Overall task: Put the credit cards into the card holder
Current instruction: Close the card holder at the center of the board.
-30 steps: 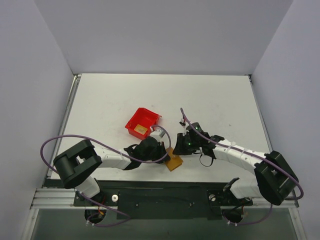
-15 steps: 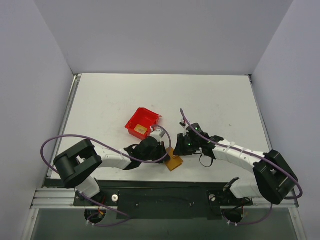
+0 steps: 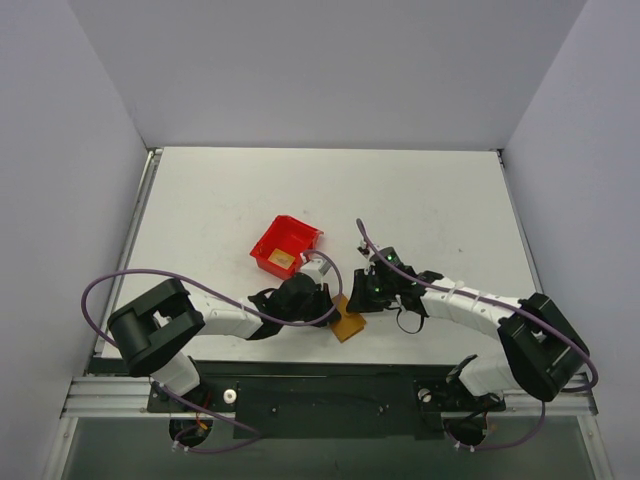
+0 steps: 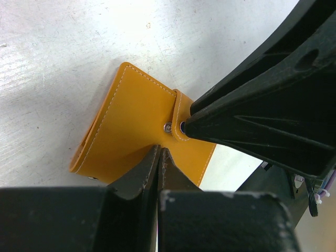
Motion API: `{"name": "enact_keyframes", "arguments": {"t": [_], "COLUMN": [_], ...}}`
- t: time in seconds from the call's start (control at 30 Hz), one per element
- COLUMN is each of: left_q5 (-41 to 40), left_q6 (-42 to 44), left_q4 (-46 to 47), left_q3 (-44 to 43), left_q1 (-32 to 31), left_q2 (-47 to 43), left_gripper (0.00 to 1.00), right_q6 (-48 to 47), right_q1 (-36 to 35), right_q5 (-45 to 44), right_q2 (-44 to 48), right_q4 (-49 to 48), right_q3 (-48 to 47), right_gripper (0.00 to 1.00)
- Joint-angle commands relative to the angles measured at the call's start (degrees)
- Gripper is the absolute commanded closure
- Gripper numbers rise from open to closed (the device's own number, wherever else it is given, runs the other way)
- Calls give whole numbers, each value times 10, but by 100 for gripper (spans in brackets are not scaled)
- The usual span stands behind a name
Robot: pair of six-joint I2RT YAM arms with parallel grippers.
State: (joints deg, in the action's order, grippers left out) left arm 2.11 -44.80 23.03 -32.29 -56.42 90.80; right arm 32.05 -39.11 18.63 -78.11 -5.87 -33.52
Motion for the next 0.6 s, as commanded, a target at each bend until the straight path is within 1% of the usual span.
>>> {"name": "enact_keyframes", "arguments": {"t": [0.0, 0.57], "left_q5": [0, -2], "left_q6": [9, 5], "left_q4": [-47, -47], "left_q3": [-1, 0], "left_q1": [-1, -1], "left_q2": [23, 25], "left_gripper": [98, 98], "right_q6": [-5, -2], "right_q1": [-3, -4], "right_q5": [-5, 9], "right_q2": [-8, -17], "right_q4": [-8, -13], "right_q3": [-8, -10], "right_gripper": [85, 85]}}
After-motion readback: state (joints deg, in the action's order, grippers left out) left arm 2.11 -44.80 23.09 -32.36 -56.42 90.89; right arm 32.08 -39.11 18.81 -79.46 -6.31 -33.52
